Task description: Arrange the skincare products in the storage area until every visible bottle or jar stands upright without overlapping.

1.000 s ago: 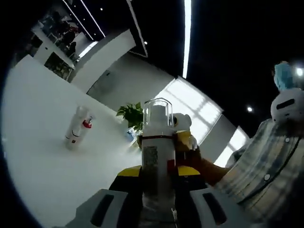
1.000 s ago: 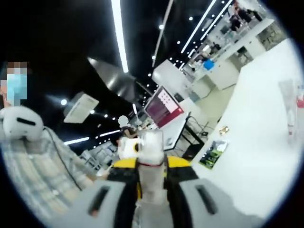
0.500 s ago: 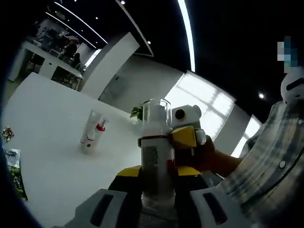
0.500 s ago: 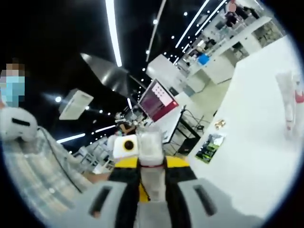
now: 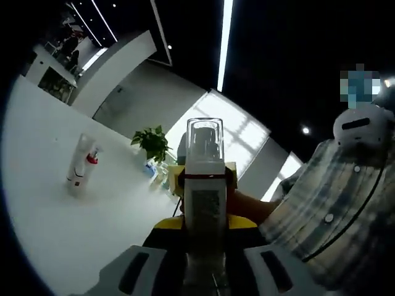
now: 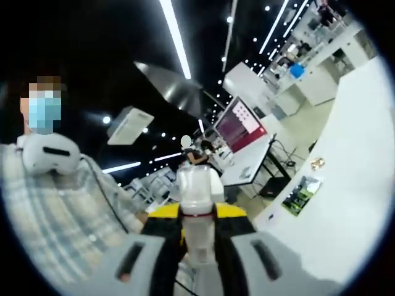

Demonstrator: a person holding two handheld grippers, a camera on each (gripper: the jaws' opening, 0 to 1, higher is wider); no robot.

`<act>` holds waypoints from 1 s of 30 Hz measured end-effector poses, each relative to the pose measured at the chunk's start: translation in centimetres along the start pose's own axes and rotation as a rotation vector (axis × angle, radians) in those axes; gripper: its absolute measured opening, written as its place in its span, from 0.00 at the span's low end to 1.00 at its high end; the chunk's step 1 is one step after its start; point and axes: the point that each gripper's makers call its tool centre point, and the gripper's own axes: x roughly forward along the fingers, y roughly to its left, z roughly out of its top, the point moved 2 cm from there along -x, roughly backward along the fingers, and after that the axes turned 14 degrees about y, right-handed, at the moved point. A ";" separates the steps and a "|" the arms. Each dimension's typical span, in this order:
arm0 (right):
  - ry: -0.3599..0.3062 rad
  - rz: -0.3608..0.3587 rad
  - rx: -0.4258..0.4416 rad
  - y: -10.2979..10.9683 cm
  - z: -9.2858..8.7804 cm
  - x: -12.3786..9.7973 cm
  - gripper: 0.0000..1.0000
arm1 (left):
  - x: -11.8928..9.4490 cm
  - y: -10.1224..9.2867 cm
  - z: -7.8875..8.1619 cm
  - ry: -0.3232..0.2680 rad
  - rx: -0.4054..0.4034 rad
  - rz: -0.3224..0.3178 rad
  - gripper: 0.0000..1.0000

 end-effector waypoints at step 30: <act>0.099 -0.382 -0.071 -4.0 -1.9 1.9 0.20 | -1.0 4.5 -0.9 -0.019 0.034 0.376 0.22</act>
